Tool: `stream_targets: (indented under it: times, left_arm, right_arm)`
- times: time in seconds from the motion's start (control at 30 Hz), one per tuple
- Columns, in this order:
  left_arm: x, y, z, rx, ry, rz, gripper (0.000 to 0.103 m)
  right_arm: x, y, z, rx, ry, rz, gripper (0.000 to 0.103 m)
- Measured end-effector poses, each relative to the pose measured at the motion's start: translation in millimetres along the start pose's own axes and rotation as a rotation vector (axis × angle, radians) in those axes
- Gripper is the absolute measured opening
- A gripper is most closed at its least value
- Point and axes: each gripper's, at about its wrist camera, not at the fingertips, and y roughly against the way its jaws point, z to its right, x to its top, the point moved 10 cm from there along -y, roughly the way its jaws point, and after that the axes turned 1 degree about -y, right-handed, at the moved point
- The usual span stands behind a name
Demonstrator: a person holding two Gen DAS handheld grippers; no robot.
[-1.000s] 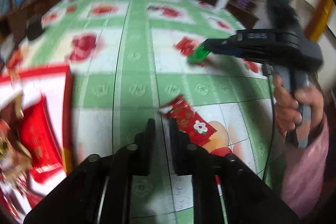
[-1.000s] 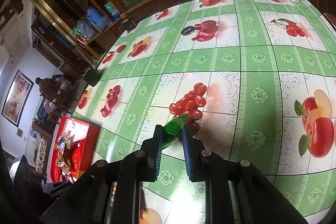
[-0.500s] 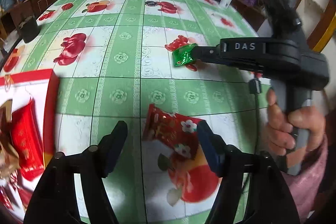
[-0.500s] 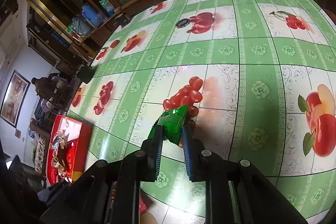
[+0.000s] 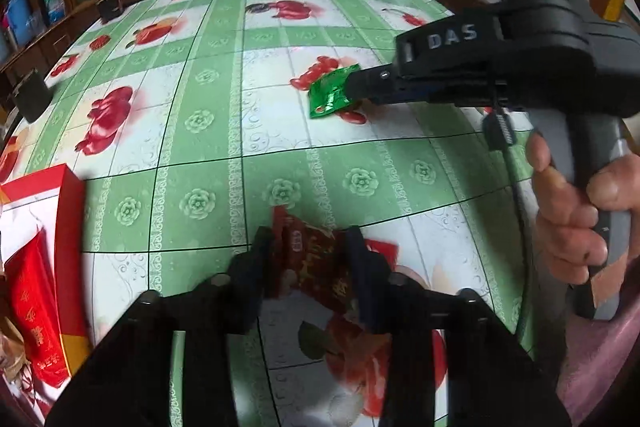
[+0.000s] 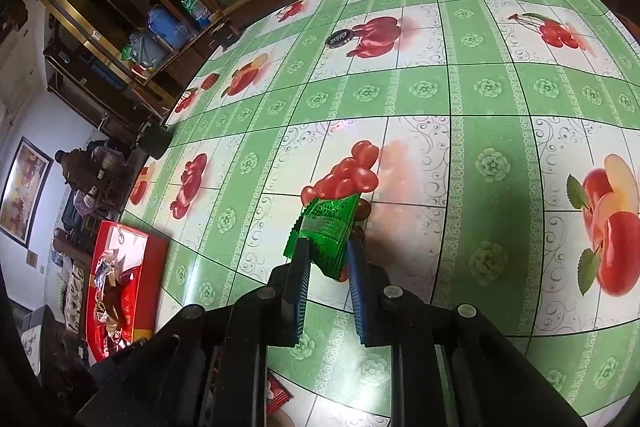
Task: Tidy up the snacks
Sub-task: 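Carry the red packet and green packet over the tray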
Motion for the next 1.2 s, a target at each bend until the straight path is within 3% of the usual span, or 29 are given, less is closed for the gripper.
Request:
stream_targets:
  times: [0.07, 0.37, 0.53, 1.2]
  left_arm:
    - [1.2, 2.6, 0.7, -0.016, 0.006, 0.018, 0.026]
    - [1.2, 22.4, -3.6, 0.021, -0.03, 0.074, 0.021]
    - [2.8, 43.3, -18.2, 0.091, -0.043, 0.116, 0.016]
    - [-4.1, 76.4, -43.5, 0.151, -0.035, 0.175, 0.016]
  right_arm:
    - [-0.3, -1.2, 1.1, -0.001, -0.003, -0.004, 0.019]
    - [-1.4, -1.7, -0.1, 0.002, 0.001, -0.005, 0.019]
    - [-3.4, -3.1, -9.3, 0.021, 0.025, -0.001, 0.019]
    - [-11.7, -10.4, -28.2, 0.022, 0.104, 0.007, 0.019]
